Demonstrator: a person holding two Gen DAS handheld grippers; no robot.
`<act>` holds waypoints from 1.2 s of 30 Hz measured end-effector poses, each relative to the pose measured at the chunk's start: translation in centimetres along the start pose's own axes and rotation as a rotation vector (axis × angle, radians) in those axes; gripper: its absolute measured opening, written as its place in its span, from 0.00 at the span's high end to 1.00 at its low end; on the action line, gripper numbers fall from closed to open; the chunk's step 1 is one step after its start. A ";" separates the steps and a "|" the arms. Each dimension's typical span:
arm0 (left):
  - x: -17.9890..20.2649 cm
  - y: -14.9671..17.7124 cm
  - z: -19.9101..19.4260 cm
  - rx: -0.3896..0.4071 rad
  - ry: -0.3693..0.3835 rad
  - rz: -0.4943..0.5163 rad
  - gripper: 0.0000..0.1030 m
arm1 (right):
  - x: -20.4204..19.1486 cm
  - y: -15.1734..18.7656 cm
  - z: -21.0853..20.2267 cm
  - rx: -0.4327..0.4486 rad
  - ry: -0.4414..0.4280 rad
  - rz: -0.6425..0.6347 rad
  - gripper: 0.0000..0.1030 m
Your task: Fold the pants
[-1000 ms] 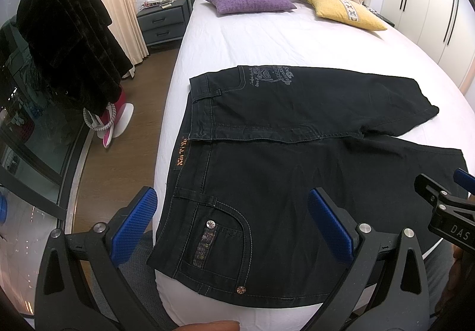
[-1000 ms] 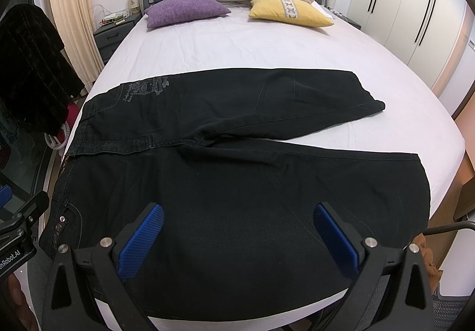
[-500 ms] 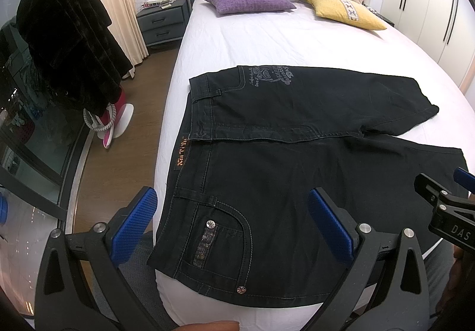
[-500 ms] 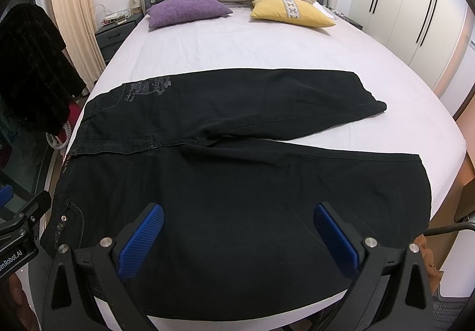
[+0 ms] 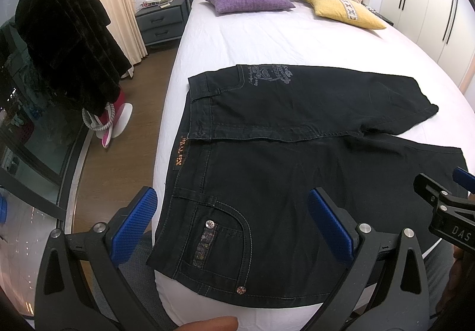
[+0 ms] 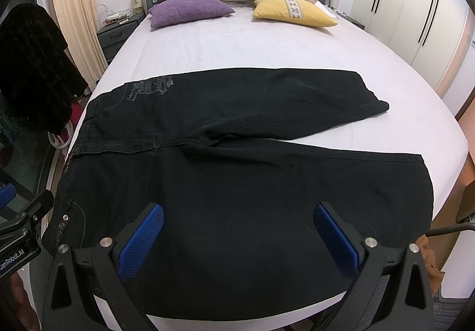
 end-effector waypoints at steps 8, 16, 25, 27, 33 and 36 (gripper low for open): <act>-0.2 -0.8 0.9 0.007 0.046 0.010 0.00 | -0.3 -1.0 0.0 0.014 -0.087 -0.030 0.00; -0.1 -7.1 4.0 0.070 0.244 0.052 0.00 | -1.1 -6.7 -0.3 0.059 -0.347 -0.167 0.00; -1.0 -17.5 13.9 -0.002 0.234 0.154 0.00 | -0.6 -14.2 3.5 0.071 -0.396 -0.463 0.06; 0.2 -19.4 16.0 -0.014 0.298 0.228 0.00 | -0.1 -15.4 5.4 0.033 -0.413 -0.499 0.17; 3.2 -21.3 23.5 -0.107 0.354 0.493 0.00 | 0.6 -18.0 9.6 -0.024 -0.488 -0.577 0.33; 4.0 -21.4 26.2 -0.159 0.413 0.546 0.02 | 0.1 -18.7 11.4 -0.034 -0.500 -0.618 0.33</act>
Point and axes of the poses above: each gripper's, at about its wrist camera, not at the fingertips, and z roughly the way its jaws point, x to its right, y to its underside, the point moved 8 cm from there along z, roughly the way its jaws point, and after that the axes turned 8 degrees about -y, right-handed, at the moved point
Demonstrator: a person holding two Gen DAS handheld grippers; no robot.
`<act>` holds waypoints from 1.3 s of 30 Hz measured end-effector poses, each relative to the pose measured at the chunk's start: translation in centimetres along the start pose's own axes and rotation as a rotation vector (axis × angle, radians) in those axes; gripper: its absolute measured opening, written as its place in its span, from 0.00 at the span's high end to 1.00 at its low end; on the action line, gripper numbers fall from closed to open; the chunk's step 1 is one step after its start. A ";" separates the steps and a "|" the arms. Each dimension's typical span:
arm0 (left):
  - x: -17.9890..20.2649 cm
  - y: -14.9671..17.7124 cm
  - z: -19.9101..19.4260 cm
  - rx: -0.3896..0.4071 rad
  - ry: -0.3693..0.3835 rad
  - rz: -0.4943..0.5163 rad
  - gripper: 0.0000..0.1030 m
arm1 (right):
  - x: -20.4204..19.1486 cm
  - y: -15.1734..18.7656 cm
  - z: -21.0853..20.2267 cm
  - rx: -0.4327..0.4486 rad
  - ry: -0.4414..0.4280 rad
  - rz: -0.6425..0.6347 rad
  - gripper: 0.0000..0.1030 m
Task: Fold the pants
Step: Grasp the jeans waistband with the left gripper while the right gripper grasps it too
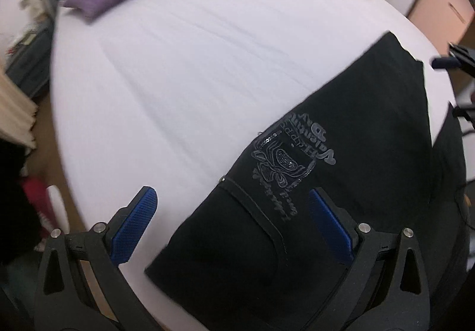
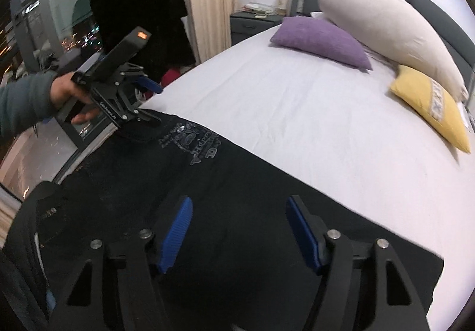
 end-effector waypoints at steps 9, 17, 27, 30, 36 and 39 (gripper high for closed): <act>-1.5 0.0 4.8 -0.123 0.181 -0.014 0.67 | 1.0 -1.3 5.0 -0.074 -0.054 -0.091 0.35; -0.9 0.4 2.5 -0.058 0.138 -0.009 0.92 | 1.5 -3.0 8.9 -0.174 -0.081 -0.175 0.53; 1.9 1.6 -4.7 0.176 -0.015 0.133 0.92 | 2.0 -4.9 12.0 -0.242 -0.069 -0.248 0.61; 2.4 2.5 -6.1 0.213 -0.034 0.136 0.93 | 2.1 -5.1 12.7 -0.268 -0.064 -0.275 0.61; 3.2 2.6 -8.0 0.254 -0.055 0.145 0.97 | 2.6 -4.8 14.0 -0.330 -0.056 -0.294 0.61; 2.7 2.8 -8.7 0.248 -0.056 0.123 0.97 | 3.4 -4.2 15.1 -0.377 -0.050 -0.280 0.69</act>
Point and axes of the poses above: each gripper's, at about its wrist camera, not at the fingertips, and z roughly the way its jaws point, x to its right, y to its underside, the point moved 8 cm from there along z, roughly the way its jaws point, and after that the axes turned 8 degrees about -y, right-handed, at the moved point
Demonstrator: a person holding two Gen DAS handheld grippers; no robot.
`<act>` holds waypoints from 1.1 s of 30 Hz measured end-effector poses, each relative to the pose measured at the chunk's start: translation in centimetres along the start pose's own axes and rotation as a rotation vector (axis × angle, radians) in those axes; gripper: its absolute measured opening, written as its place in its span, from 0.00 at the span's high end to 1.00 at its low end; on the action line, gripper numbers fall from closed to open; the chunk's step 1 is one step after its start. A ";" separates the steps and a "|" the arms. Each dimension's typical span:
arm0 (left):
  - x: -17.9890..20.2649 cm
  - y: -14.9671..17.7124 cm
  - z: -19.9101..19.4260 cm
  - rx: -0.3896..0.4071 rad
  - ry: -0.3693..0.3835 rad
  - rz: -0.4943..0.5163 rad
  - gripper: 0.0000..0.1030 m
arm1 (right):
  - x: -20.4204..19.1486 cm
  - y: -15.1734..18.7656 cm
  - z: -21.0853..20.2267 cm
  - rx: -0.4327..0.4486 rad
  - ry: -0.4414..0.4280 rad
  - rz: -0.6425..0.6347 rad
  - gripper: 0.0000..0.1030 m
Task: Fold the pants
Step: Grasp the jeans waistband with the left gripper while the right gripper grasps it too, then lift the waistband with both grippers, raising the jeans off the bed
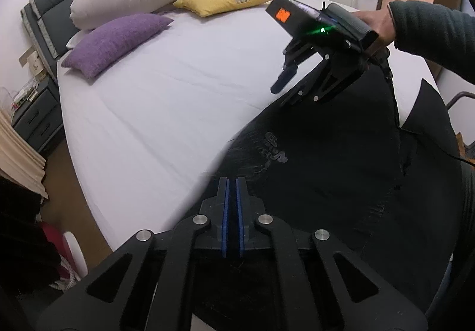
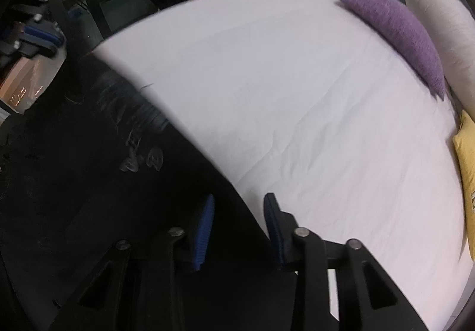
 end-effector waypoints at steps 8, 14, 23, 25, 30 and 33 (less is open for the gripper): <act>-1.0 1.2 1.8 -0.047 0.070 -0.019 0.97 | 0.9 -0.1 0.1 0.019 -0.026 0.048 0.77; -3.2 0.5 6.3 -0.183 0.188 -0.001 0.96 | 0.6 0.3 -0.4 0.022 -0.049 0.039 0.77; -2.8 0.2 9.7 -0.264 0.316 -0.031 0.90 | -0.9 1.2 -1.7 0.069 -0.060 0.036 0.77; -2.7 0.7 10.0 -0.294 0.338 -0.050 0.81 | -0.9 1.6 -2.1 0.079 -0.062 0.037 0.77; -2.3 0.4 9.5 -0.284 0.398 -0.081 0.00 | -1.4 2.5 -3.0 0.102 -0.061 0.051 0.77; -2.8 0.3 9.9 -0.280 0.354 -0.087 0.00 | -1.6 2.6 -3.1 0.113 -0.057 0.053 0.77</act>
Point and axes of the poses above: each gripper's, at about its wrist camera, not at the fingertips, and z roughly the way its jaws point, x to its right, y to its underside, the point moved 8 cm from there along z, roughly the way its jaws point, and after that the axes turned 8 degrees about -y, right-handed, at the moved point
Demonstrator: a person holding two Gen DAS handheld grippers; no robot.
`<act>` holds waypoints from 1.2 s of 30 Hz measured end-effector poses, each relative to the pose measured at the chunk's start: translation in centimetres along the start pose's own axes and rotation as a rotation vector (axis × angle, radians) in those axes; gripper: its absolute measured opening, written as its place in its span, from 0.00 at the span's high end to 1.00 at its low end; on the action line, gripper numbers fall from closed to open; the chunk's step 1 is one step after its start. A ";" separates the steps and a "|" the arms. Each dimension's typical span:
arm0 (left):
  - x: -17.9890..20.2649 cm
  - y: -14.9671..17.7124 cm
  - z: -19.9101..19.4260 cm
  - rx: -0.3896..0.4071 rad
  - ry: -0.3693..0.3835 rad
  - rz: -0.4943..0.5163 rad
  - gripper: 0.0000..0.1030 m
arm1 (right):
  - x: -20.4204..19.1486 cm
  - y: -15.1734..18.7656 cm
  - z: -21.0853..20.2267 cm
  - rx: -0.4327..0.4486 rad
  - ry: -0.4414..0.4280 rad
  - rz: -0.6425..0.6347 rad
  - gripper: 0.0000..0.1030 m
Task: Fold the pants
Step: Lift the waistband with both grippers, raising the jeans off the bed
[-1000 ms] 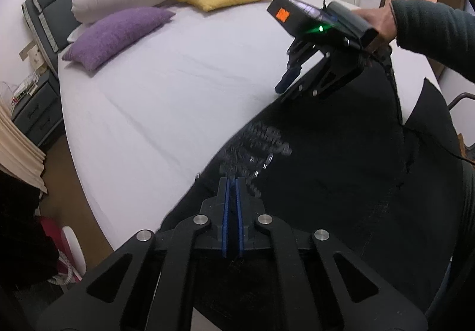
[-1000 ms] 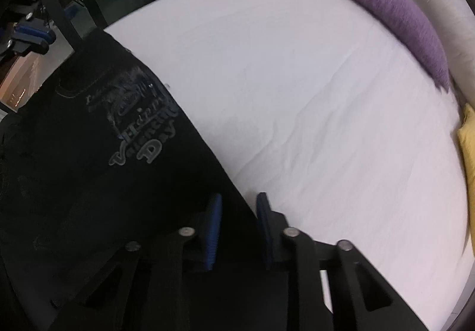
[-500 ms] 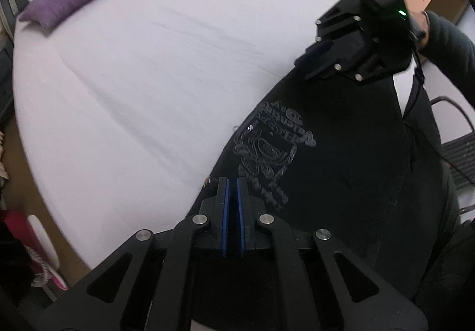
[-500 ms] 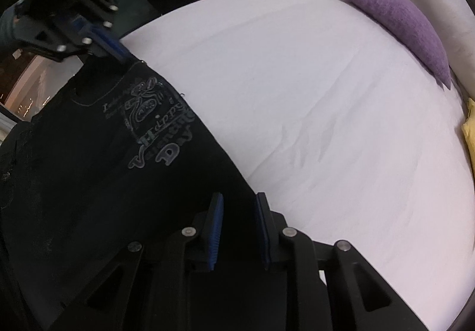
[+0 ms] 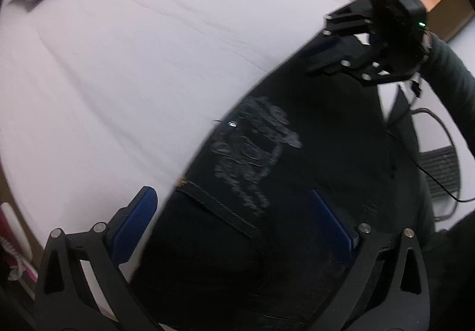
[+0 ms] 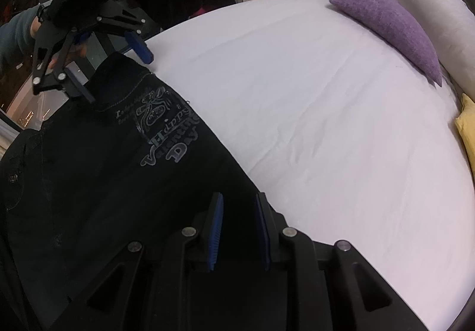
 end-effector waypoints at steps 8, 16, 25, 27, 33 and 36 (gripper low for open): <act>-1.8 -0.1 1.2 -0.051 -0.061 0.061 0.68 | -0.1 0.1 -0.3 0.023 0.006 0.012 0.77; -4.1 -0.9 2.8 -0.117 -0.005 -0.017 0.60 | -0.1 0.6 -0.6 0.018 0.008 0.013 0.77; -0.9 -1.3 3.0 -0.098 -0.179 0.150 0.92 | -0.7 0.1 -0.6 0.027 0.019 -0.006 0.77; -0.4 -1.4 1.7 -0.045 -0.207 0.151 0.92 | -1.0 0.0 -0.7 0.024 0.017 -0.020 0.77; 2.5 -0.3 -3.4 0.106 -0.239 0.200 0.92 | -1.2 -0.1 -0.6 -0.014 0.019 -0.063 0.77; 4.7 0.2 -4.3 0.130 -0.282 0.264 0.92 | -1.0 -0.6 -0.9 -0.016 0.036 -0.076 0.77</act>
Point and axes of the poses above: each gripper's, at about its wrist camera, not at the fingertips, and z roughly the way its jaws point, x to its right, y to its underside, the point moved 8 cm from there along z, roughly the way its jaws point, and after that the axes turned 8 degrees about -y, right-handed, at the moved point
